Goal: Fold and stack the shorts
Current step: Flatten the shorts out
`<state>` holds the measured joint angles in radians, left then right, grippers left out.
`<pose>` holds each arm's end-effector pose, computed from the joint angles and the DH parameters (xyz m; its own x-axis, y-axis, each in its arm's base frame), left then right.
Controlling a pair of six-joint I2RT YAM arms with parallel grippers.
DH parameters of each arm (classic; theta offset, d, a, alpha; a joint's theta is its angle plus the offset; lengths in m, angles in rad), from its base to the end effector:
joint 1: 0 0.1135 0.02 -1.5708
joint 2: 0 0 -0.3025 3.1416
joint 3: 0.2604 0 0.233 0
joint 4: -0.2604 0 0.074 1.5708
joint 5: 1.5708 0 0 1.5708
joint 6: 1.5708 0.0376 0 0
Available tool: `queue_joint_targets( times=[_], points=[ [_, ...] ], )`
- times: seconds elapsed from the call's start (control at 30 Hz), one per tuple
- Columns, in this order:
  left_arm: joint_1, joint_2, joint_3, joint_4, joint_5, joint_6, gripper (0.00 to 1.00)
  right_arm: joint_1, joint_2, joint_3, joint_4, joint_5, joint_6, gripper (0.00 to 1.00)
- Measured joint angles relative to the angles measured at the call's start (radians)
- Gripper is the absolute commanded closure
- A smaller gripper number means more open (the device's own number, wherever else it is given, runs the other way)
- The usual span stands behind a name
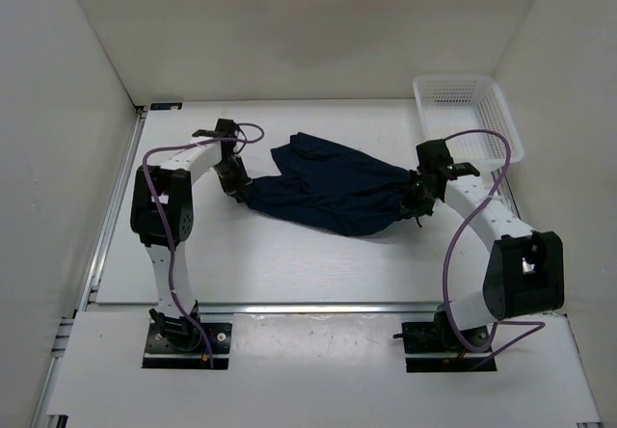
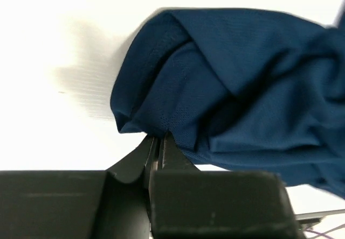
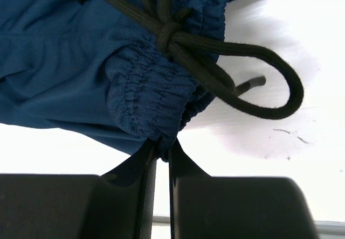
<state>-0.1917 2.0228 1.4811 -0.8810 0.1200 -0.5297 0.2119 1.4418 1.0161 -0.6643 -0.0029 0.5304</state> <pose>0.3843 -0.0792 0.2108 -0.9422 -0.3281 -0.0675 -0.3124 0.9334 -0.1767 0.2566 0.0553 0.2762 -0.8548 0.3336 -0.3976 0.2560 0.9374 0.2362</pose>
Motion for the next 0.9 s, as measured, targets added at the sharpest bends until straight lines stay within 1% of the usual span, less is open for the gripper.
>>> queue_joint_targets(
  times=[0.07,0.13,0.17,0.27,0.37,0.4,0.47,0.53,0.6,0.63,0.73,0.8,0.83,0.87,0.9],
  points=[
    [0.021,-0.003,0.063,-0.035,0.001,0.006,0.9,0.0,0.024,0.072,-0.027,0.0,-0.011,1.0],
    [0.051,-0.005,0.164,-0.08,0.003,0.007,0.9,-0.004,0.077,0.196,-0.057,-0.001,-0.025,1.0],
    [0.066,-0.006,0.223,-0.1,0.008,0.007,0.9,-0.01,0.116,0.276,-0.083,-0.003,-0.033,1.0],
    [0.124,-0.015,0.47,-0.156,0.035,0.004,0.9,-0.042,0.261,0.623,-0.137,-0.016,-0.057,1.0],
    [0.188,-0.055,0.695,-0.166,0.077,-0.011,0.9,-0.074,0.341,0.919,-0.167,-0.048,-0.075,1.0],
    [0.21,-0.082,0.745,-0.163,0.093,-0.016,0.9,-0.081,0.351,0.997,-0.18,-0.063,-0.077,1.0],
    [0.246,-0.157,0.791,-0.158,0.132,-0.023,0.9,-0.085,0.344,1.091,-0.191,-0.1,-0.081,1.0],
    [0.274,-0.259,0.753,-0.151,0.16,-0.027,0.9,-0.082,0.305,1.095,-0.195,-0.143,-0.088,1.0],
    [0.29,-0.364,0.673,-0.149,0.178,-0.026,0.9,-0.08,0.248,1.032,-0.206,-0.179,-0.095,1.0],
    [0.295,-0.417,0.612,-0.139,0.183,-0.023,0.9,-0.081,0.213,0.973,-0.204,-0.194,-0.097,1.0],
    [0.299,-0.573,0.336,-0.106,0.191,-0.006,0.9,-0.081,0.119,0.76,-0.225,-0.224,-0.102,1.0],
    [0.298,-0.659,0.102,-0.081,0.188,0.003,0.9,-0.082,0.079,0.617,-0.238,-0.233,-0.108,0.99],
    [0.293,-0.679,-0.001,-0.075,0.187,0.005,0.9,-0.083,0.067,0.55,-0.243,-0.233,-0.111,0.92],
    [0.283,-0.692,-0.104,-0.058,0.185,0.005,0.9,-0.086,0.066,0.5,-0.256,-0.237,-0.113,0.79],
    [0.274,-0.686,-0.198,-0.055,0.182,-0.001,0.9,-0.091,0.079,0.474,-0.271,-0.24,-0.114,0.59]
  ],
)
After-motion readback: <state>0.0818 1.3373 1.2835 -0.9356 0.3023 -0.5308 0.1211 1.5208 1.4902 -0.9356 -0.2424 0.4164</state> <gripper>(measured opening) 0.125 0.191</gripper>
